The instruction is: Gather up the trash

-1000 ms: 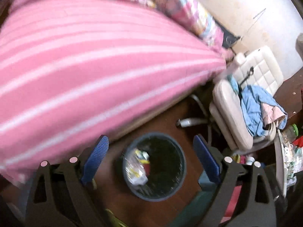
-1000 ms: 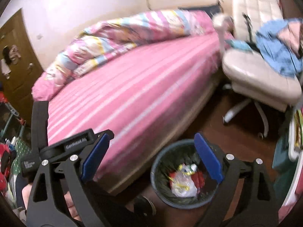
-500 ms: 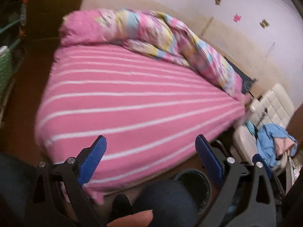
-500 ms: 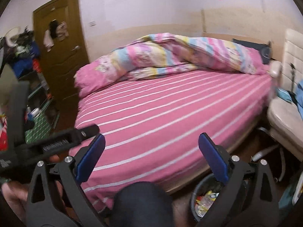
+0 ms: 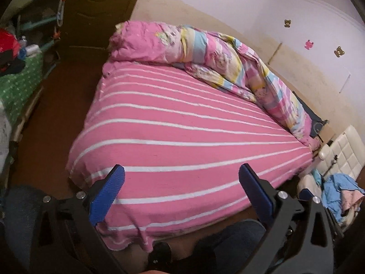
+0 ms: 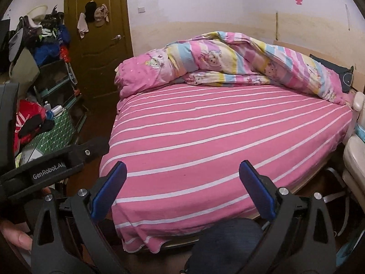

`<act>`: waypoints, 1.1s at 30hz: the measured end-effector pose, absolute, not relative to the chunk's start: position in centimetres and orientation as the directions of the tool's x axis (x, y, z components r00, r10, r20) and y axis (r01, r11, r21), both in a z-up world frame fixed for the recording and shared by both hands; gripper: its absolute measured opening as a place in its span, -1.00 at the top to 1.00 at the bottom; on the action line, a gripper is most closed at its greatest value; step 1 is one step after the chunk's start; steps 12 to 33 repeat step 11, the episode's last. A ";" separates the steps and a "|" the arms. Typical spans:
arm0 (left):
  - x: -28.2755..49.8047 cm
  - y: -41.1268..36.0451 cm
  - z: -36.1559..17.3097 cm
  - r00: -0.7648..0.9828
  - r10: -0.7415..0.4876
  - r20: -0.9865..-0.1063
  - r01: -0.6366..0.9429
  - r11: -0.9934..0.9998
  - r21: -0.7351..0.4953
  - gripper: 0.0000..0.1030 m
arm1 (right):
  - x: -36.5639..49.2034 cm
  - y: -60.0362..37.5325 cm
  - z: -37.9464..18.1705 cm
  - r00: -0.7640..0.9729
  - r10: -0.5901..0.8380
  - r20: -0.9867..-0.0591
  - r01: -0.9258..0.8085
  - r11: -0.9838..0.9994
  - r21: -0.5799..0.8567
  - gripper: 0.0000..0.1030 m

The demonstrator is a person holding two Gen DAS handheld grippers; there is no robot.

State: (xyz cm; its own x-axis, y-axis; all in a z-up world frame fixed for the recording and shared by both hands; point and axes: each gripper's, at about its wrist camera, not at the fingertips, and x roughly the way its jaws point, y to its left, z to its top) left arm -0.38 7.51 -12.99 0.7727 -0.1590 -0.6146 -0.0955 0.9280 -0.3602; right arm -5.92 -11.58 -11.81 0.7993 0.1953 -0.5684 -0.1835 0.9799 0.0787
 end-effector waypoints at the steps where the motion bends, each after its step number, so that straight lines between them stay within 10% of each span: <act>1: -0.4 7.3 -13.0 0.775 -0.156 -0.612 -0.088 0.933 -0.349 -0.89 | -5.9 -11.5 -11.8 0.798 0.195 -0.570 -0.184 0.980 0.079 -0.89; 33: 0.1 6.6 -13.9 0.739 -0.197 -0.645 -0.067 0.930 -0.362 -0.89 | -6.4 -12.8 -12.2 0.795 0.190 -0.576 -0.166 0.982 0.096 -0.89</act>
